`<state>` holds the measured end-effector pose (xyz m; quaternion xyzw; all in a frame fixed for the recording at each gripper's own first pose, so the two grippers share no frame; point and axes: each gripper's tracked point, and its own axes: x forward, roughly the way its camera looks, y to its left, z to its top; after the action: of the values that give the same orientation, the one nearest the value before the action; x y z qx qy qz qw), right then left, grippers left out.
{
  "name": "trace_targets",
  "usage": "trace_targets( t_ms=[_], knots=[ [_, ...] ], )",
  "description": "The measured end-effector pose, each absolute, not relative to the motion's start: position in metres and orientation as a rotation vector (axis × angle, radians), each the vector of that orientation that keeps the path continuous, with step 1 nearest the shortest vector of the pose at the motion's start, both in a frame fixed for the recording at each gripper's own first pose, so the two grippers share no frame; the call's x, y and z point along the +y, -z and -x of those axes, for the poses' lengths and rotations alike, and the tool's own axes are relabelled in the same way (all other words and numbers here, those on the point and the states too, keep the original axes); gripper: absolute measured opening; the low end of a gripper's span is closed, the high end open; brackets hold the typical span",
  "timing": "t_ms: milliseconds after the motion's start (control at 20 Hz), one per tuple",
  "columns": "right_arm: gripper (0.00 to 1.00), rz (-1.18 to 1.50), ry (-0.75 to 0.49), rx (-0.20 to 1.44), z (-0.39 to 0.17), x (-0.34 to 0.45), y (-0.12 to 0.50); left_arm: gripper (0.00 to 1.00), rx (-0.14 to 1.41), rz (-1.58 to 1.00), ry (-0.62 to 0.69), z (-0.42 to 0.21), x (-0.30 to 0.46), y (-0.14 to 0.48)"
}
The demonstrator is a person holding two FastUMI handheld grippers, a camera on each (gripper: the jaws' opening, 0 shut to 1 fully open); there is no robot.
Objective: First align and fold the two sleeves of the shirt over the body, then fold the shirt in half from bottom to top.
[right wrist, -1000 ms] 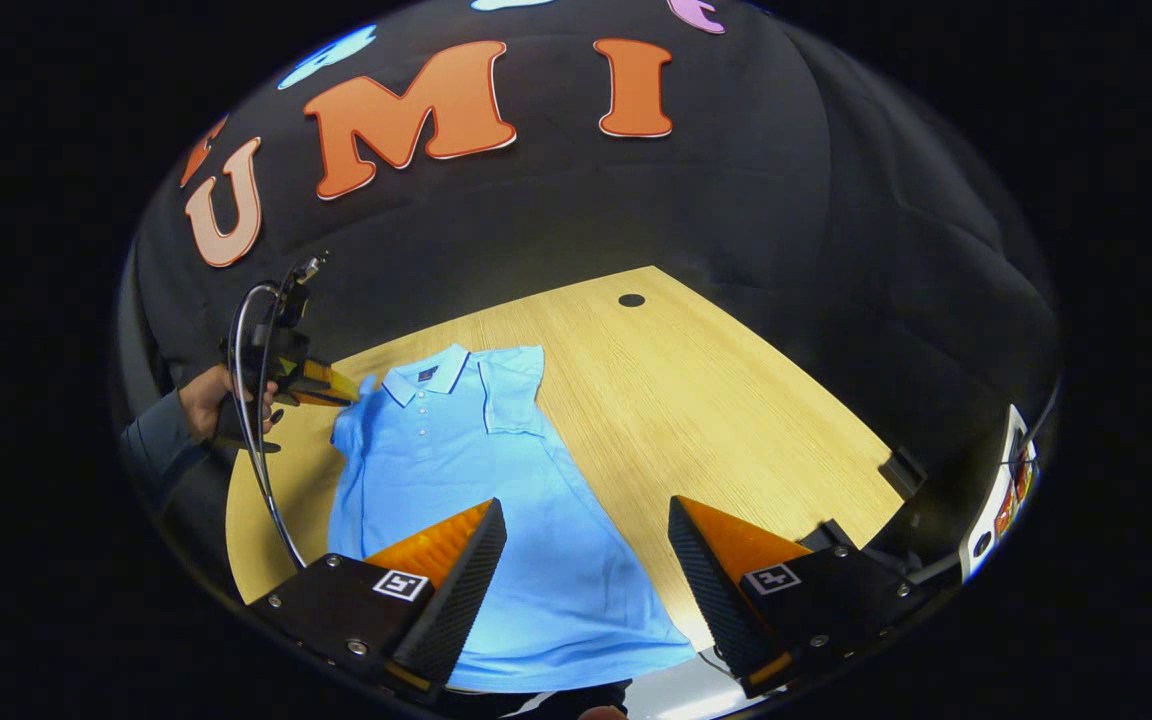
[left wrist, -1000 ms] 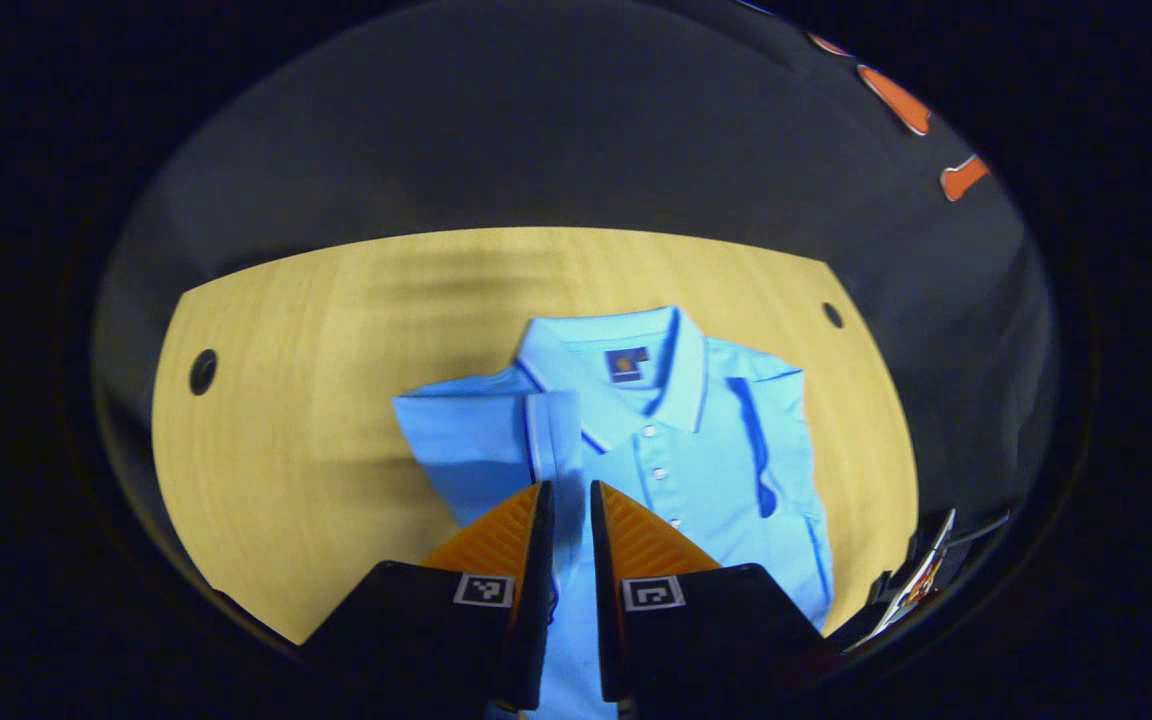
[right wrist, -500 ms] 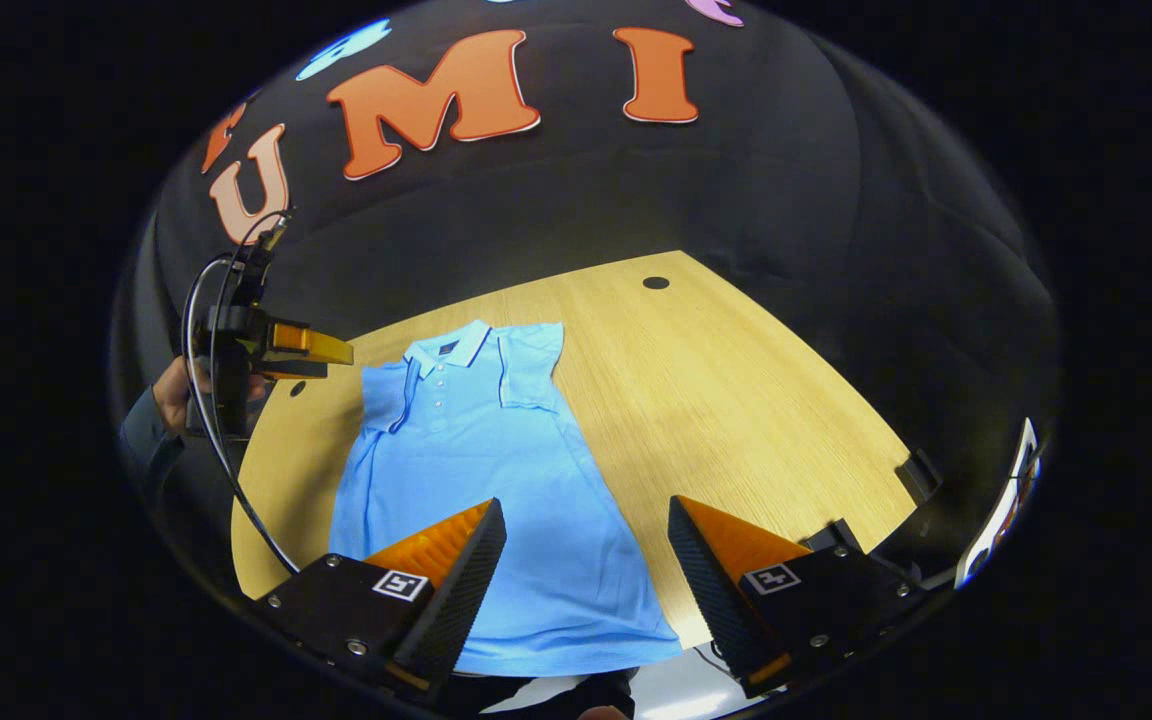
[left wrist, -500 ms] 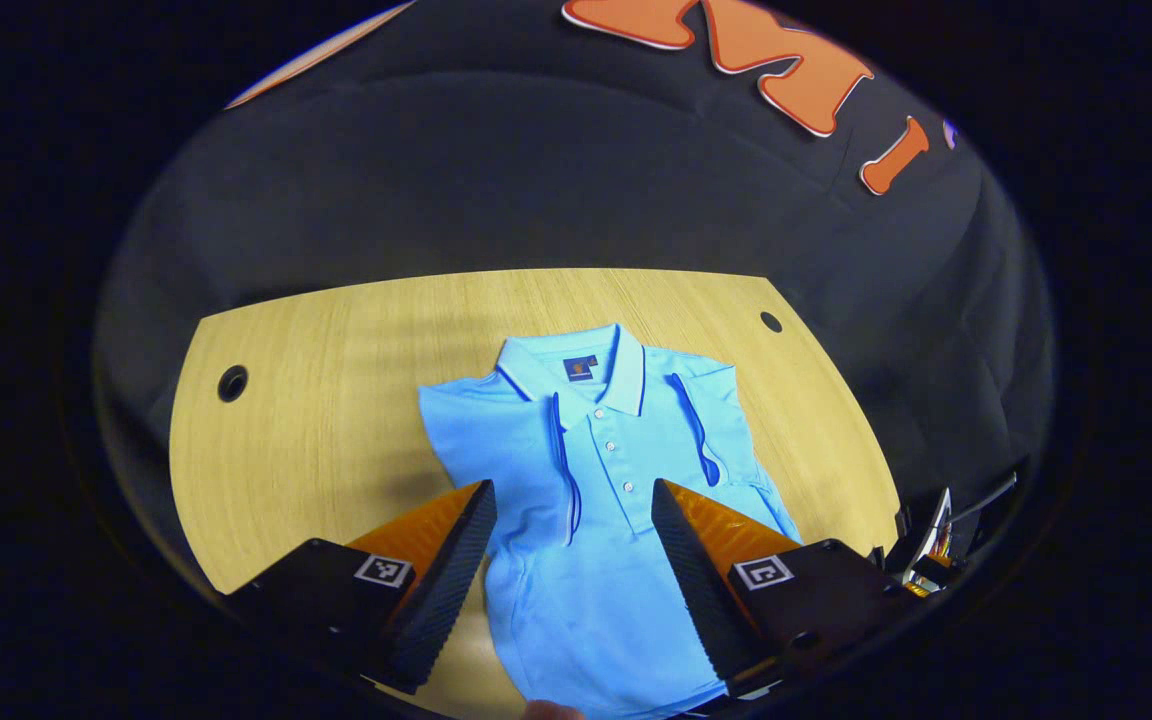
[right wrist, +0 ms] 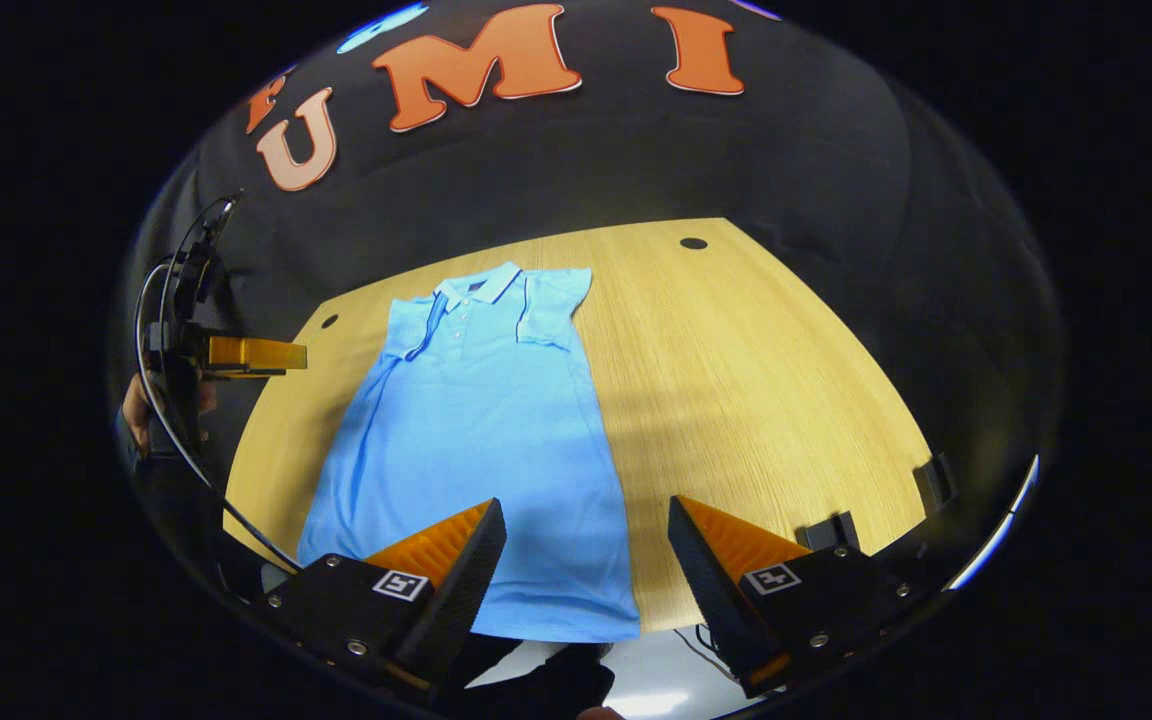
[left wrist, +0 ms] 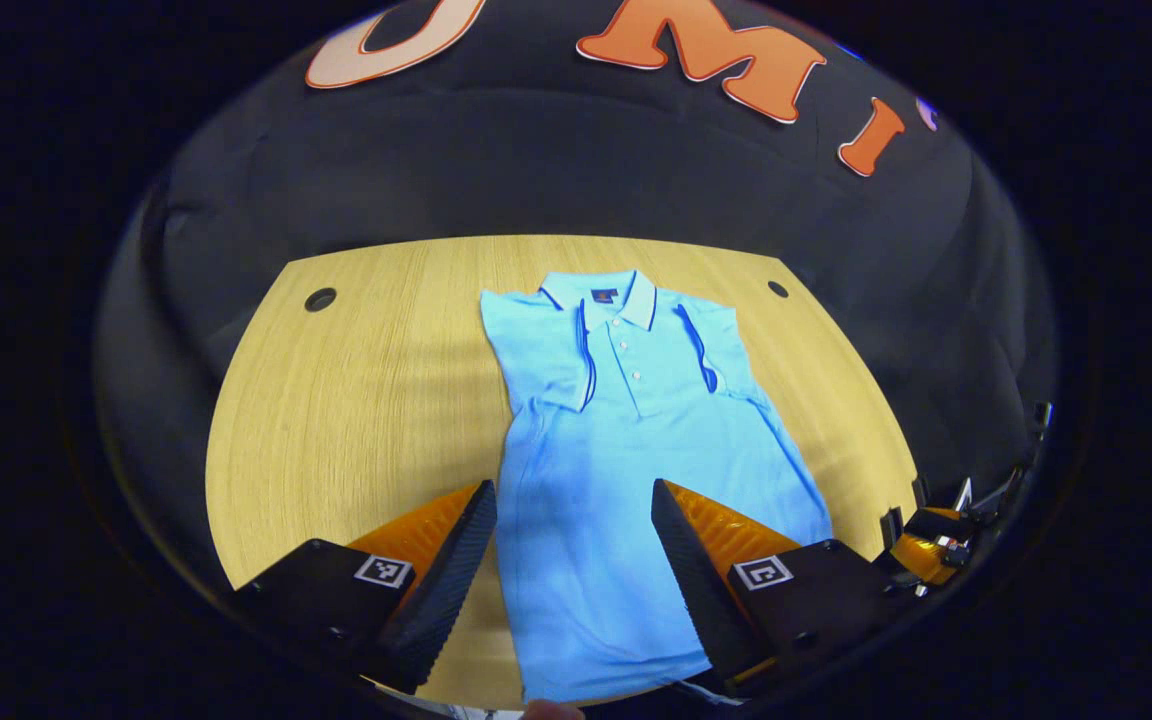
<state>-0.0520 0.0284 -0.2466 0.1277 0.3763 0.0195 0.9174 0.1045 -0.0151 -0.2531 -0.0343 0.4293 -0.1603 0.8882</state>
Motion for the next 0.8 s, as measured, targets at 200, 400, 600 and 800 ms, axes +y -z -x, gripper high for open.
trace_targets(
  t_ms=[200,400,600,800],
  knots=[
    [0.99,-0.257,-0.085,0.803,0.068,0.028,0.269,1.0,0.886,0.009,0.293,-0.046,-0.006,0.275],
    [0.99,-0.235,-0.118,0.851,0.088,0.03,0.296,1.0,0.924,0.018,0.225,0.009,0.006,0.306],
    [0.99,-0.244,-0.144,0.886,0.103,0.043,0.32,1.0,0.953,0.018,0.176,0.057,0.02,0.341],
    [0.99,-0.227,-0.154,0.918,0.115,0.049,0.341,1.0,0.976,0.013,0.139,0.087,0.034,0.364]
  ],
)
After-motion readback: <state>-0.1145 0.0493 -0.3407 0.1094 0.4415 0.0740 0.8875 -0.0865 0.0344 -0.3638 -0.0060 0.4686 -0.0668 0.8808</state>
